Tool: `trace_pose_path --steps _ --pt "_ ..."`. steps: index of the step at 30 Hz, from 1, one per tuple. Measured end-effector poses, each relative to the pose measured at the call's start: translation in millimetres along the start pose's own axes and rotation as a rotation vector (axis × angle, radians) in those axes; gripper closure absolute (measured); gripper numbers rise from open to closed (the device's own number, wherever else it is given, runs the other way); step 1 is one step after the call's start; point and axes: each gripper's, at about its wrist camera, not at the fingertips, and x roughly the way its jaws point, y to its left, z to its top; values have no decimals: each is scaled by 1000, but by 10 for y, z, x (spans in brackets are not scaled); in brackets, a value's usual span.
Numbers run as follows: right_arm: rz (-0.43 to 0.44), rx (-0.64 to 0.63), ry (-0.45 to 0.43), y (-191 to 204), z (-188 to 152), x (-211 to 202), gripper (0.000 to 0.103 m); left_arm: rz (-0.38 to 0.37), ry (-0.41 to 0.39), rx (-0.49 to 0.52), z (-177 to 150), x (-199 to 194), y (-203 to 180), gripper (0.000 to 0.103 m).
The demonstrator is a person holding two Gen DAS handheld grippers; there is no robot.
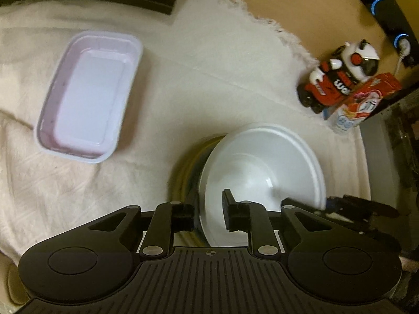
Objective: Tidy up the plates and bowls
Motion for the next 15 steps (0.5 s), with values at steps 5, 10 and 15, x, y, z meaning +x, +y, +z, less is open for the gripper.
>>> trace_pose_path --steps 5,10,15 --pt "31 24 -1 -38 5 -73 72 17 -6 18 21 31 -86 81" --pt "58 21 -25 -25 3 -178 72 16 -3 7 8 80 -54 81" --pt "-9 18 -32 -1 -25 -157 72 -34 -30 -12 -26 -3 20 81"
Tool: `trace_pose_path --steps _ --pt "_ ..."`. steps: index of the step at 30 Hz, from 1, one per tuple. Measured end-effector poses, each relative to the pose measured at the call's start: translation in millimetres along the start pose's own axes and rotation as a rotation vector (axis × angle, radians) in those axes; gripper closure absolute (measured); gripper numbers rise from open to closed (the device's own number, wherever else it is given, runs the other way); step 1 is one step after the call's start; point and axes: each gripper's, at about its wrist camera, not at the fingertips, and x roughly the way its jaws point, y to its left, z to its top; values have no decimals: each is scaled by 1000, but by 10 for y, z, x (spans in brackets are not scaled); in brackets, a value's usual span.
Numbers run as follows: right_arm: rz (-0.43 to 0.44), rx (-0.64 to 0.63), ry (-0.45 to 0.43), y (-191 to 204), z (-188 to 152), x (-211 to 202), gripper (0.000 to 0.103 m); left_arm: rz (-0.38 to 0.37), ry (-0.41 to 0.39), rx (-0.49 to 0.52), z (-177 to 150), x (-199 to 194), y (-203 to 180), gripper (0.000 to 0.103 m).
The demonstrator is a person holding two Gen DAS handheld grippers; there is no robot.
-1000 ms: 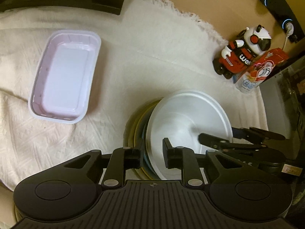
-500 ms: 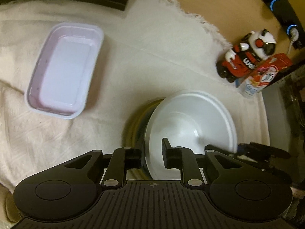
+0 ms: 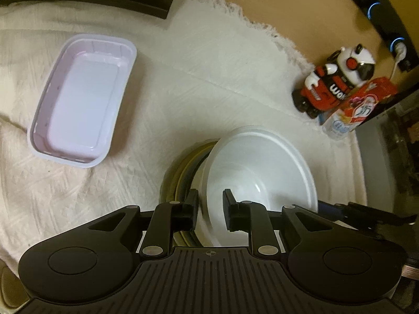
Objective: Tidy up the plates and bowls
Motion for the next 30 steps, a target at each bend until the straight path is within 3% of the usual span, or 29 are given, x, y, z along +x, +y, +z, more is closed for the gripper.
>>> trace_pose_path --steps 8,14,22,24,30 --pt "-89 0 -4 -5 -60 7 58 -15 -81 81 -167 -83 -13 83" --pt "-209 -93 -89 176 -101 -79 41 8 -96 118 -255 -67 -51 86" --pt "-273 -76 -244 268 -202 -191 36 -15 -60 71 -256 -50 42 87" --pt "-270 -73 -235 279 -209 -185 36 -19 -53 69 -266 -45 50 87" --pt "-218 -34 -102 242 -179 -100 36 -15 -60 96 -285 -47 29 87"
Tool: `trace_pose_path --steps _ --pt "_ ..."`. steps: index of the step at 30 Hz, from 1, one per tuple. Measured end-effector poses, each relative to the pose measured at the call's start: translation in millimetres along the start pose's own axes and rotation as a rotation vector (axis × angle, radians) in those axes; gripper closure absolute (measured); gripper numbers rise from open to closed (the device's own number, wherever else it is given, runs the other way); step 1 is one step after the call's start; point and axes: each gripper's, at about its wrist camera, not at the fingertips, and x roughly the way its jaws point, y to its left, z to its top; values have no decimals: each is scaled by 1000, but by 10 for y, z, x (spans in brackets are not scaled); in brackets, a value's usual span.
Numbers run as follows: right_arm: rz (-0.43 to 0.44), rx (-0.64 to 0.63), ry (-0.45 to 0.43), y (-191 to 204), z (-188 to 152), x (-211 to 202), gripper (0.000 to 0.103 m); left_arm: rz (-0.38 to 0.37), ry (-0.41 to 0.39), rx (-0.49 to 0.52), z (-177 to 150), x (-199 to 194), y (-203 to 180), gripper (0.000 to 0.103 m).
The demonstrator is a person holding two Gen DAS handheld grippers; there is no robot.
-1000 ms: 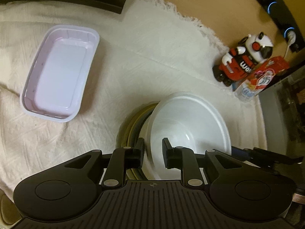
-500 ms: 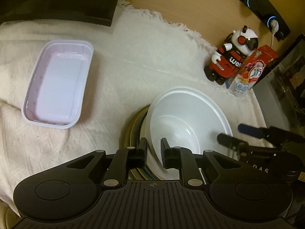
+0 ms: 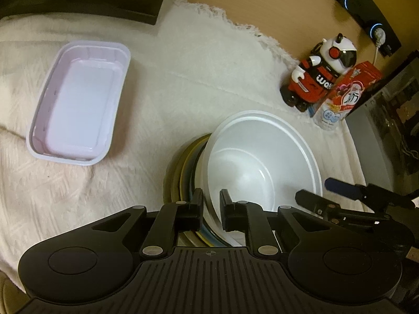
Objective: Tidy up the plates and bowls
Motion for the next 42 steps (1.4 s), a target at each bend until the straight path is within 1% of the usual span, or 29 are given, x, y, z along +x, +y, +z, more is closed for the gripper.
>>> trace_pose_path --steps 5,8,10,16,21,22,26,27,29,34,42 --pt "4 57 49 -37 -31 82 36 -15 -15 -7 -43 -20 16 87" --pt "10 72 60 -32 -39 104 36 -61 -35 -38 -43 -70 79 88" --pt "23 75 66 -18 -36 109 36 -77 -42 -54 -32 -109 105 88" --pt "42 97 70 8 -2 108 36 -66 -53 -68 -5 -215 125 87" --pt "31 100 73 -2 40 128 36 -52 -23 -89 24 -159 119 87" --pt "28 101 71 -1 46 128 37 -52 -17 -90 24 -144 111 87" --pt "34 78 80 39 60 126 55 -62 -5 -71 28 -102 48 87" --pt "37 71 81 54 63 126 56 -55 -7 -65 30 -100 31 87" --pt "44 51 83 92 63 122 60 -54 -8 -65 29 -109 28 87" --pt "79 13 74 165 87 71 62 -42 -15 -48 39 -109 -13 86" --pt "82 -4 61 204 130 15 62 -35 -8 -63 45 -63 35 86"
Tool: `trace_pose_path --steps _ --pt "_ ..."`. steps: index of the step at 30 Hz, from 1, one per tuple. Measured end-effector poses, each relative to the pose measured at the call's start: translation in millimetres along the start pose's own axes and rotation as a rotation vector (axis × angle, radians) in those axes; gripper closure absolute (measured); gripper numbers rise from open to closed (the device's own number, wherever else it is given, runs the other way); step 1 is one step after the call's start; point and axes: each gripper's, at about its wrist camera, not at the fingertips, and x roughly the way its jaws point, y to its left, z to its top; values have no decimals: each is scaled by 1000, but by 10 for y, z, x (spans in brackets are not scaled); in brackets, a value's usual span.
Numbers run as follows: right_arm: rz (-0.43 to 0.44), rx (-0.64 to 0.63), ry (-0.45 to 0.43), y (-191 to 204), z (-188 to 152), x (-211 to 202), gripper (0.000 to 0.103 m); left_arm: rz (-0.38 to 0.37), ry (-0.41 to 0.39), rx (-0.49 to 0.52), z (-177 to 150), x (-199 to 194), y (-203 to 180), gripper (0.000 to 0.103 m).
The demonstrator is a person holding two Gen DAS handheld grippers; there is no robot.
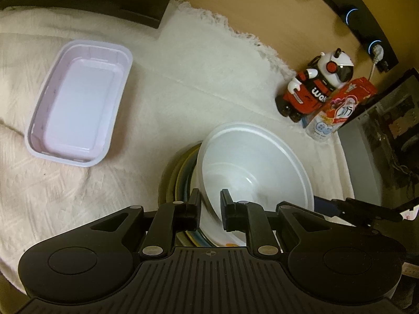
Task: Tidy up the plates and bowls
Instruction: 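Move both tools to the white-and-red tray and grasp its rim, then lift the tray and carry it onto the bowl stack with both tools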
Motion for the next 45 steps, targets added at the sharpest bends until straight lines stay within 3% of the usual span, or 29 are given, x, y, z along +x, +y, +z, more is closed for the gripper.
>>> trace_pose_path --steps 18,24,28,34,40,45 --pt "-63 -11 7 -10 73 56 62 -1 -38 -1 62 -204 82 87" --pt "-97 -9 -79 69 391 -195 62 -7 -125 -37 151 -559 430 87" --pt "-68 -12 -95 272 638 -213 62 57 -201 -100 296 -762 882 86" --pt "65 67 72 777 1020 375 61 173 -192 -150 594 -647 1485 85" --pt "44 106 154 1343 1211 1106 61 186 -147 -108 819 -345 1672 85" --pt "-8 144 199 1549 1171 1561 61 204 -103 -63 838 -40 1746 85"
